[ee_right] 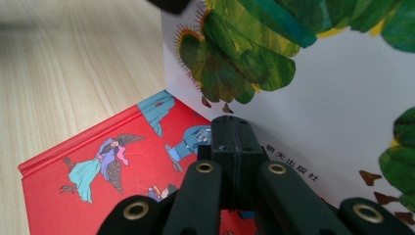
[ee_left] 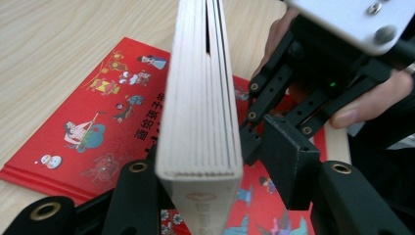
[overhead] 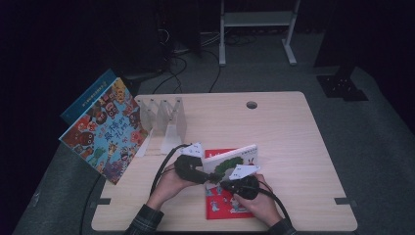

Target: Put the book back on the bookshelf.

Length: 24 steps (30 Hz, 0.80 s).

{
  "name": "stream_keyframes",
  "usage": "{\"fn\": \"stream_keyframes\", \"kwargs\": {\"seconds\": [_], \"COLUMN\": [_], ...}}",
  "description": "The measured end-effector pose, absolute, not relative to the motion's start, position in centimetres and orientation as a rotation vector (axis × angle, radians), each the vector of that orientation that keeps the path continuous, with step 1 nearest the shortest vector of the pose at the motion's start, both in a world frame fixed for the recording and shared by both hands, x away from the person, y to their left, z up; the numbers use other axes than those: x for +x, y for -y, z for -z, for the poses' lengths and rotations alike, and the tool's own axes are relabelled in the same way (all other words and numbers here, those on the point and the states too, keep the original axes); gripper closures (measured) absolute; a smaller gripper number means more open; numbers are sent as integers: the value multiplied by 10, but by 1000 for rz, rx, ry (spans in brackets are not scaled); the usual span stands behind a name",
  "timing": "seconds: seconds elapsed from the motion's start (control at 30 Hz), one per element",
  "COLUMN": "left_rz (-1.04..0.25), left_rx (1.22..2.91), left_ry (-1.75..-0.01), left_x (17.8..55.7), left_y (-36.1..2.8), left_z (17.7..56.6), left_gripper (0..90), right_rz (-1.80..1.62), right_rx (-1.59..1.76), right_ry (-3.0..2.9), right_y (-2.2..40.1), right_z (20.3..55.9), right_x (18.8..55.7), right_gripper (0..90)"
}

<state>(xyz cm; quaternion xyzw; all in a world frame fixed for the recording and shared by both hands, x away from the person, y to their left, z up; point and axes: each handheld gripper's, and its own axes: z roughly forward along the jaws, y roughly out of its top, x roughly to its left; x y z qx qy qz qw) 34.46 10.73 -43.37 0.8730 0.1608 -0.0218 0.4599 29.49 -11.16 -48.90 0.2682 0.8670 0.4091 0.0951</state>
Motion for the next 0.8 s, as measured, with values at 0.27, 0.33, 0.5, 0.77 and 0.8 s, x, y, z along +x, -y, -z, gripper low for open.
{"fn": "stream_keyframes", "kwargs": {"seconds": [0.27, 0.33, 0.5, 0.77, 0.8], "left_rz": [25, 13, -7, -30, -37], "left_rx": [2136, 2133, 2124, 2122, 2123], "left_ry": [-379, -378, -373, -366, -363], "left_x": [343, 343, 343, 342, 342], "left_y": [-107, -107, -107, -104, -104], "left_z": [441, 442, 444, 445, 445], "left_gripper": [579, 595, 669, 742, 744], "right_rz": [-1215, -1215, -1218, -1216, -1216], "right_rx": [800, 801, 799, 798, 796], "right_ry": [-2566, -2563, -2559, -2554, -2554], "right_y": [112, 111, 111, 111, 111], "right_z": [489, 489, 489, 490, 490], "right_x": [294, 294, 293, 293, 293], "right_gripper": [889, 888, 886, 875, 874]}}
